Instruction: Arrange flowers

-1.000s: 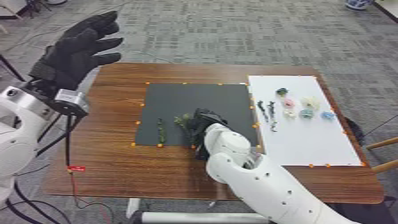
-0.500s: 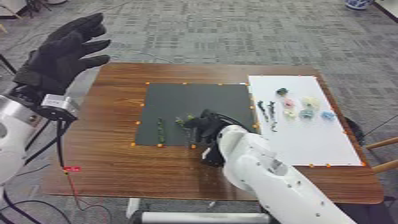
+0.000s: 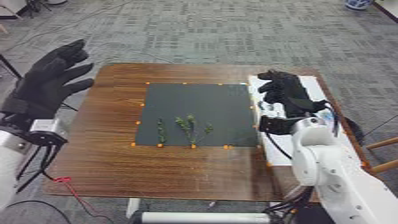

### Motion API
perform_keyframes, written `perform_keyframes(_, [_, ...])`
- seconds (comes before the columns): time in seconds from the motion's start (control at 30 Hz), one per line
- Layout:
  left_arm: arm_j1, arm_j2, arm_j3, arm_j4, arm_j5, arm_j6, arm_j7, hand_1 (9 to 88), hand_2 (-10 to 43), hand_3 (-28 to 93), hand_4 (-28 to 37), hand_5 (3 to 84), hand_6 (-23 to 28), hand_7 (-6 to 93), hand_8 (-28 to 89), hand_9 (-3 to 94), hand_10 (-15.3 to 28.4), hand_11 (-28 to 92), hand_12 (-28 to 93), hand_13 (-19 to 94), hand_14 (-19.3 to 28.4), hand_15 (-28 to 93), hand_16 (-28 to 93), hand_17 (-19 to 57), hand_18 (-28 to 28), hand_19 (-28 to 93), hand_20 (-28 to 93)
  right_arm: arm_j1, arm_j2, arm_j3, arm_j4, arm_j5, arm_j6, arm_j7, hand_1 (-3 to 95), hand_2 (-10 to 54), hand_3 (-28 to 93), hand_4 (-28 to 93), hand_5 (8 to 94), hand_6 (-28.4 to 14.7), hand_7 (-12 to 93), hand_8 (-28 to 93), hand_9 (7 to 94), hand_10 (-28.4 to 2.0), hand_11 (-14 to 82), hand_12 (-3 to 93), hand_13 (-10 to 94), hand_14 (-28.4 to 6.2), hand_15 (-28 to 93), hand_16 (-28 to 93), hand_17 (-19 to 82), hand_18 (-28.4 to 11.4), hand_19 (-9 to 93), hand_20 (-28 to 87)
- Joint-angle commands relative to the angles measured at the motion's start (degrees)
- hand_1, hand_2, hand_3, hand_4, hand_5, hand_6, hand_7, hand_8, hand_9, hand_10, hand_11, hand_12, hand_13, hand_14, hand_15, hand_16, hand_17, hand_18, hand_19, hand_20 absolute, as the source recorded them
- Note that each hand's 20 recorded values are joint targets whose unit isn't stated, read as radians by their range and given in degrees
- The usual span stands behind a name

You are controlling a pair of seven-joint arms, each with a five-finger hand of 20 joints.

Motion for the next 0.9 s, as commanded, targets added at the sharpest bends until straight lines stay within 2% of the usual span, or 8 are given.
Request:
perform_keyframes(0.03, [10.44, -8.19, -2.86, -1.97, 1.81, 4.41, 1.61, 26.5, -8.1, 66, -28.3, 16.5, -0.5, 19.2, -9, 11.6, 7.1, 17, 23, 4, 10.7, 39, -4, -12.0, 20.3, 38, 9, -6.02, 7.37, -0.86, 1.34, -49.96, -7.71, 30.08, 21.1, -9.1, 80, -26, 42.2, -9.1, 28, -9, 42.7, -16.4, 41.7, 32.8, 45, -16.1, 77, 31, 24, -22.1, 83, 50])
perform_keyframes(0.1, [11.82, -9.00, -2.64, -1.93, 2.07, 5.70, 2.25, 27.4, -8.9, 64, -28.3, 16.0, -0.5, 18.7, -9, 9.8, 6.6, 15, 23, 3, 10.3, 38, -4, -12.2, 20.1, 37, 9, -6.02, 8.03, -2.34, 1.37, -53.25, -9.77, 32.73, 20.4, -9.5, 81, -28, 41.9, -9.4, 28, -9, 41.9, -16.5, 43.4, 34.1, 44, -15.9, 77, 31, 23, -22.1, 82, 51])
perform_keyframes(0.2, [11.91, -9.34, -2.80, -1.93, 2.01, 4.71, 2.03, 28.7, -9.3, 61, -28.3, 15.9, -0.3, 18.1, -9, 8.9, 6.4, 12, 25, 3, 10.1, 37, -2, -12.4, 19.8, 37, 9, -3.03, 9.42, -7.31, 3.80, -58.71, -12.06, 37.08, 21.3, -9.5, 79, -28, 41.8, -9.4, 34, -10, 41.1, -17.2, 50.2, 38.0, 45, -15.5, 78, 32, 24, -22.0, 82, 52])
perform_keyframes(0.23, [11.60, -9.18, -2.77, -1.86, 1.92, 4.51, 1.88, 28.8, -9.4, 61, -28.3, 15.8, -0.3, 18.0, -8, 8.9, 6.4, 11, 26, 2, 10.1, 37, -2, -12.4, 19.8, 36, 9, -1.91, 9.86, -8.83, 4.42, -59.52, -13.41, 38.51, 21.8, -9.5, 78, -28, 41.2, -9.1, 40, -13, 41.0, -17.4, 53.2, 40.1, 46, -15.2, 78, 33, 25, -21.8, 82, 52])
perform_keyframes(0.37, [11.39, -9.03, -3.27, -2.15, 1.92, 4.22, 1.98, 28.3, -9.5, 61, -28.3, 15.7, -0.2, 17.8, -8, 9.0, 6.4, 10, 27, 2, 10.0, 37, -2, -12.4, 19.7, 36, 10, 1.63, 9.88, -12.15, 7.21, -60.58, -19.16, 41.15, 23.3, -9.5, 77, -28, 39.2, -9.8, 50, -16, 40.6, -17.8, 58.3, 45.1, 47, -15.3, 79, 35, 26, -21.5, 83, 52])
perform_keyframes(0.57, [11.52, -8.96, -3.41, -2.36, 1.62, 4.45, 1.96, 27.3, -9.5, 63, -28.3, 15.8, -0.2, 18.1, -8, 9.6, 6.7, 11, 28, 3, 10.1, 37, -2, -12.4, 19.7, 36, 10, 5.75, 9.89, -16.79, 9.73, -60.06, -19.81, 42.15, 22.3, -9.5, 78, -28, 38.4, -10.7, 53, -18, 39.9, -18.5, 60.2, 48.0, 47, -15.7, 79, 37, 26, -21.9, 83, 52])
perform_keyframes(0.73, [11.62, -9.03, -3.23, -2.41, 1.25, 4.59, 2.19, 27.2, -9.3, 63, -28.3, 16.1, -0.3, 18.4, -8, 10.2, 6.8, 12, 27, 3, 10.2, 37, -2, -12.3, 19.8, 37, 10, 10.97, 9.17, -22.91, 12.53, -59.34, -20.11, 41.45, 24.7, -9.5, 78, -28, 42.8, -9.3, 55, -19, 46.0, -18.0, 62.2, 49.0, 52, -14.7, 80, 38, 28, -21.5, 85, 52])
perform_keyframes(0.9, [10.98, -8.79, -2.89, -2.34, 1.30, 4.33, 2.03, 26.9, -9.1, 63, -28.3, 16.2, -0.3, 18.7, -9, 10.6, 6.9, 12, 27, 3, 10.1, 38, -2, -12.2, 19.9, 37, 10, 13.40, 7.98, -26.16, 12.26, -58.88, -20.88, 39.24, 25.9, -9.5, 78, -28, 44.1, -8.7, 55, -19, 47.8, -17.6, 62.6, 49.6, 54, -14.4, 80, 38, 29, -21.3, 87, 51])
